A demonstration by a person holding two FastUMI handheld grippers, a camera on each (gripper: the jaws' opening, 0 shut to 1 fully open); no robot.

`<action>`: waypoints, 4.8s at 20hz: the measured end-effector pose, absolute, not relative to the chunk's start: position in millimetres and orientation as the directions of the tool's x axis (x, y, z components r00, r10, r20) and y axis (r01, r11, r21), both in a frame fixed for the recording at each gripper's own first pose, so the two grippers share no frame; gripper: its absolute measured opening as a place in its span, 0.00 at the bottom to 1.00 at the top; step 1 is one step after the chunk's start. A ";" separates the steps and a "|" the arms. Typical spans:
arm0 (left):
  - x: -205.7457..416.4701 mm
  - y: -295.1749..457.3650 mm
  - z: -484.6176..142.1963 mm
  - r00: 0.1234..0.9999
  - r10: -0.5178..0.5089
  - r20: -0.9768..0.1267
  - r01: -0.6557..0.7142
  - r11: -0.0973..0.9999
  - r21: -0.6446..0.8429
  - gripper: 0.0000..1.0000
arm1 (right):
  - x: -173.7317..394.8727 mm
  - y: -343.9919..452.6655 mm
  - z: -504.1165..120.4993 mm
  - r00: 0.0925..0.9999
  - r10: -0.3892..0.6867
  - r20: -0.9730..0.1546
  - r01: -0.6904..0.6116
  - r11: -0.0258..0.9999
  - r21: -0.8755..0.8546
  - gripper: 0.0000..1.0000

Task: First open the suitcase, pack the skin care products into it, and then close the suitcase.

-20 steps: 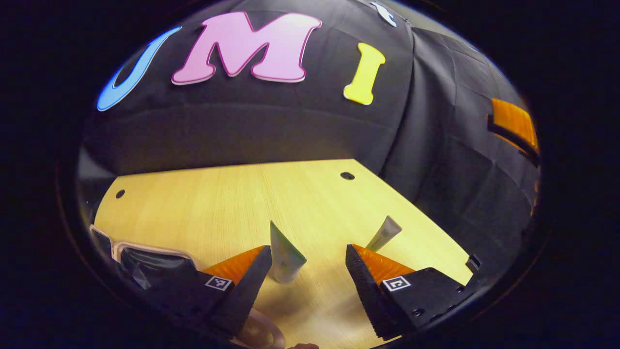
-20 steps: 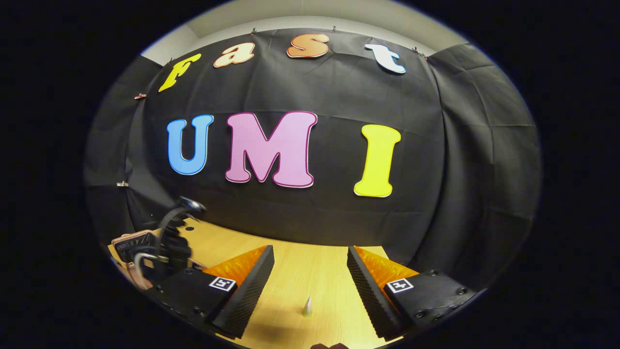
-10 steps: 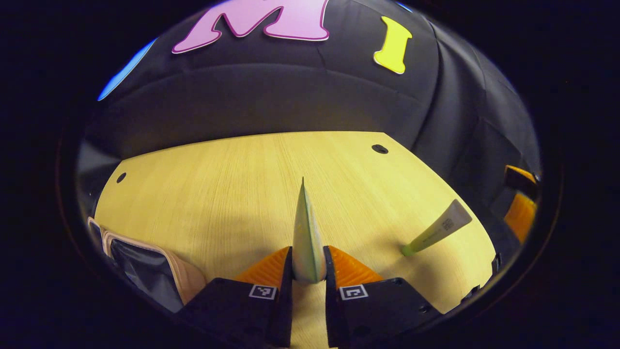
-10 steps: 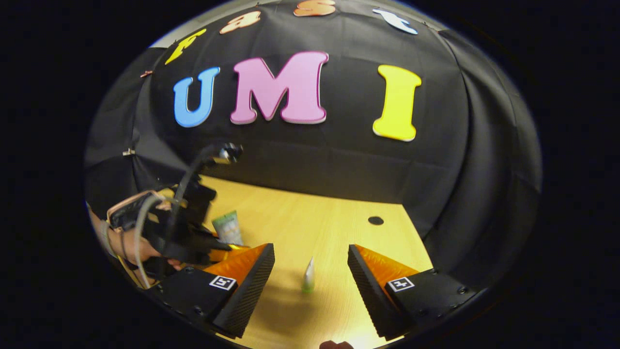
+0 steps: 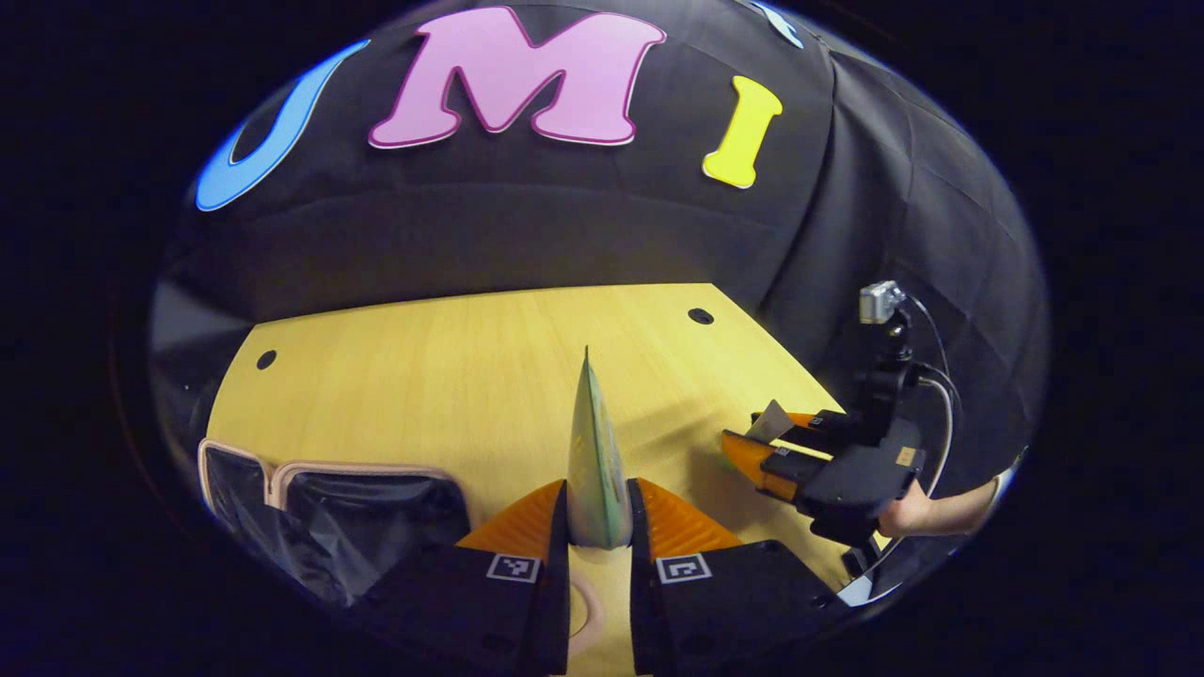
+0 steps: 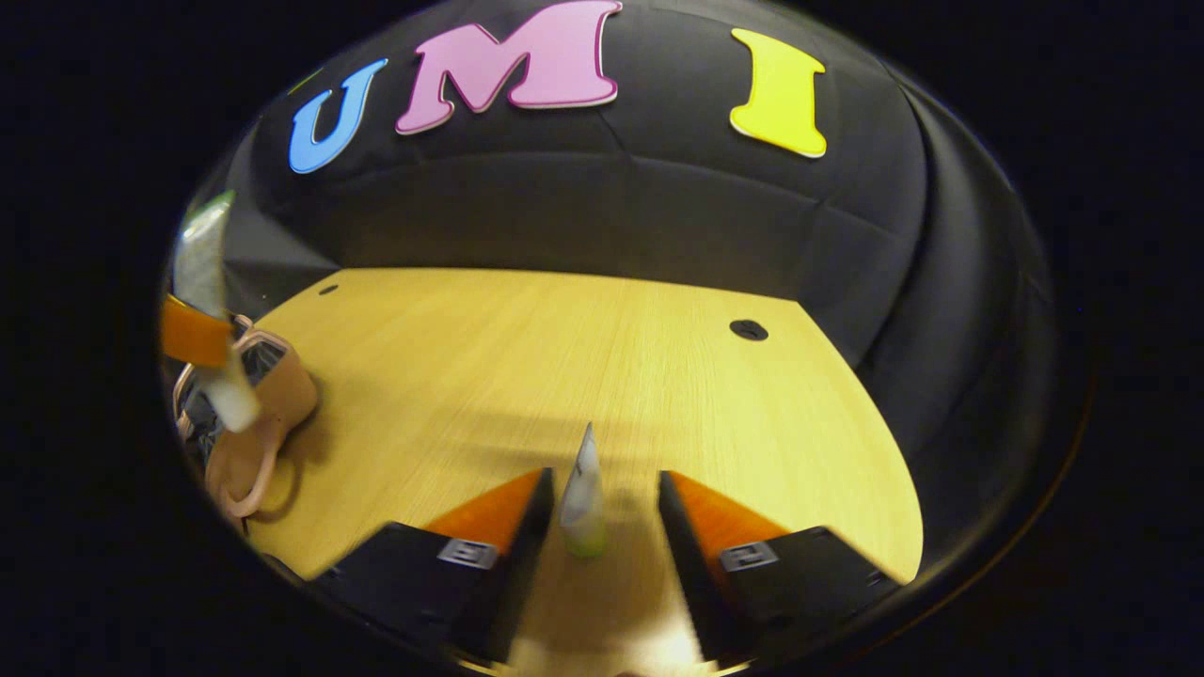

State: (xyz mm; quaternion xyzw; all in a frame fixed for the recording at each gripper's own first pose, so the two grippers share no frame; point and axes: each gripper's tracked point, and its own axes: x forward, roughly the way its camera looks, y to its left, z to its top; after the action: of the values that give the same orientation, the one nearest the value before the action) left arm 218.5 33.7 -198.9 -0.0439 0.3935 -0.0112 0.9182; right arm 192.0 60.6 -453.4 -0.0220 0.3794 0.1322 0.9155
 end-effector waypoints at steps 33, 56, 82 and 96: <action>-47.1 454.4 -172.3 0.471 0.267 -0.841 -0.665 0.734 -0.139 0.88 | -34.4 430.5 -401.7 0.076 0.436 -0.897 -0.304 0.867 0.396 0.77; -21.9 580.0 -271.2 0.200 0.265 -0.943 -0.700 0.712 0.051 0.17 | 21.9 245.9 -311.4 0.535 0.317 -0.783 -0.141 0.948 0.287 0.97; 161.9 102.6 -63.1 0.684 -0.177 -0.708 0.036 0.977 -0.210 0.10 | 24.1 103.8 -106.9 0.776 0.530 -0.341 -0.499 0.847 0.181 0.97; 173.1 48.6 -176.0 0.519 0.049 -0.853 0.022 0.997 0.070 0.77 | 16.1 6.2 -113.3 0.843 0.401 -0.358 -0.381 0.916 0.129 0.97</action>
State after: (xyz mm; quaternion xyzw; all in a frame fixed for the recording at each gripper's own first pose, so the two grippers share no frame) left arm 173.1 48.6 -176.0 0.0361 0.4904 0.0076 0.8707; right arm 16.1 6.2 -113.3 0.0264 0.1923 0.2036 0.9596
